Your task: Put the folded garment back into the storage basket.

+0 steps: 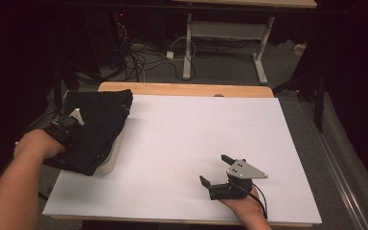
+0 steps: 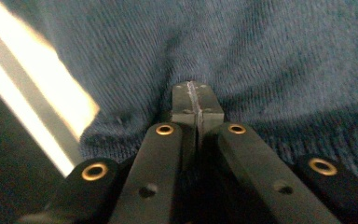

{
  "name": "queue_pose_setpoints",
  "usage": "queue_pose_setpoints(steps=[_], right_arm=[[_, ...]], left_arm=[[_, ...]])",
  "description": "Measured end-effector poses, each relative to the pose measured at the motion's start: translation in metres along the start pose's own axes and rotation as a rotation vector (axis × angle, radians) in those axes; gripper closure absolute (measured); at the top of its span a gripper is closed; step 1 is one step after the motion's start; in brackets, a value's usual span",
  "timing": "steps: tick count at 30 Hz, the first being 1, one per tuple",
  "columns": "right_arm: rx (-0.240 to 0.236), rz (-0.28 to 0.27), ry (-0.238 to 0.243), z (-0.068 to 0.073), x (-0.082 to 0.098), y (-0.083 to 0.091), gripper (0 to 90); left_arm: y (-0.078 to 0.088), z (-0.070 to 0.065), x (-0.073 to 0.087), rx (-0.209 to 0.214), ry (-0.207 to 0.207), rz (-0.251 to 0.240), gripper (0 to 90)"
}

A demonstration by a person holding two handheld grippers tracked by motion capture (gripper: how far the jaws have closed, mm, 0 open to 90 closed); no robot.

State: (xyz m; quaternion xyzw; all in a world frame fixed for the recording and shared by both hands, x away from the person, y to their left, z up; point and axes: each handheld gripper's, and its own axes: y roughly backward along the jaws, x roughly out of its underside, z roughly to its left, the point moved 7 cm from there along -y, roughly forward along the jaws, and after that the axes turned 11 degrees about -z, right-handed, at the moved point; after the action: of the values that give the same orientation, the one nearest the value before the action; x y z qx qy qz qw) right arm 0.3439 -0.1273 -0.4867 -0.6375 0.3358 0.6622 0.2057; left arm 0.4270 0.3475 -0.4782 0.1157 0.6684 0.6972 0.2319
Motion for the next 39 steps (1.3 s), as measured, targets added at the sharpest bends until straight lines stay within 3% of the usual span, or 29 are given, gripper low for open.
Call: queue_pose_setpoints(steps=[6, 9, 16, 17, 21, 22, 23, 25, 28, 29, 33, 35, 36, 39], right_arm=[[0.0, 0.018, 0.001, -0.002, 0.004, -0.002, 0.4], [0.001, 0.018, -0.002, -0.003, 0.005, -0.002, 0.5], [0.006, 0.021, -0.004, -0.004, 0.006, 0.0, 0.7], [0.006, 0.02, -0.004, -0.003, 0.006, 0.0, 0.7], [0.003, 0.022, 0.0, -0.003, 0.006, 0.0, 0.9], [0.004, 0.023, -0.003, -0.003, 0.007, 0.0, 0.9], [0.003, 0.024, -0.005, -0.004, 0.007, 0.0, 0.9], [0.005, 0.024, -0.009, -0.006, 0.007, 0.0, 0.9], [0.009, 0.028, -0.014, -0.007, 0.008, 0.001, 1.0], [0.008, 0.028, -0.015, -0.008, 0.008, 0.001, 1.1], [0.008, 0.022, -0.014, -0.008, 0.007, 0.002, 1.1], [0.01, 0.015, -0.013, -0.008, 0.006, 0.004, 1.3], [0.01, 0.014, -0.013, -0.008, 0.006, 0.005, 1.3], [0.009, 0.013, -0.013, -0.009, 0.006, 0.005, 1.3]], left_arm=[[-0.028, -0.008, -0.016, 0.034, -0.028, 0.037, 86.9], [-0.029, -0.008, -0.018, 0.039, -0.03, 0.036, 86.9], [-0.015, -0.008, -0.017, 0.043, -0.001, -0.013, 84.1], [-0.006, -0.011, -0.019, 0.051, -0.006, -0.044, 84.1], [0.011, -0.017, -0.023, 0.029, -0.032, -0.084, 84.9], [0.022, -0.023, -0.026, 0.018, -0.044, -0.119, 84.9], [0.022, -0.023, -0.026, 0.018, -0.044, -0.119, 86.3], [0.031, -0.035, -0.028, 0.037, -0.063, -0.139, 86.4], [0.032, -0.044, -0.028, 0.044, -0.079, -0.133, 86.8], [0.031, -0.053, -0.029, 0.062, -0.092, -0.125, 86.9], [0.027, -0.064, -0.03, 0.093, -0.096, -0.113, 86.9], [0.021, -0.069, -0.031, 0.102, -0.102, -0.093, 86.9], [0.012, -0.074, -0.031, 0.098, -0.118, -0.056, 86.9], [-0.001, -0.078, -0.034, 0.099, -0.107, -0.032, 87.0]])
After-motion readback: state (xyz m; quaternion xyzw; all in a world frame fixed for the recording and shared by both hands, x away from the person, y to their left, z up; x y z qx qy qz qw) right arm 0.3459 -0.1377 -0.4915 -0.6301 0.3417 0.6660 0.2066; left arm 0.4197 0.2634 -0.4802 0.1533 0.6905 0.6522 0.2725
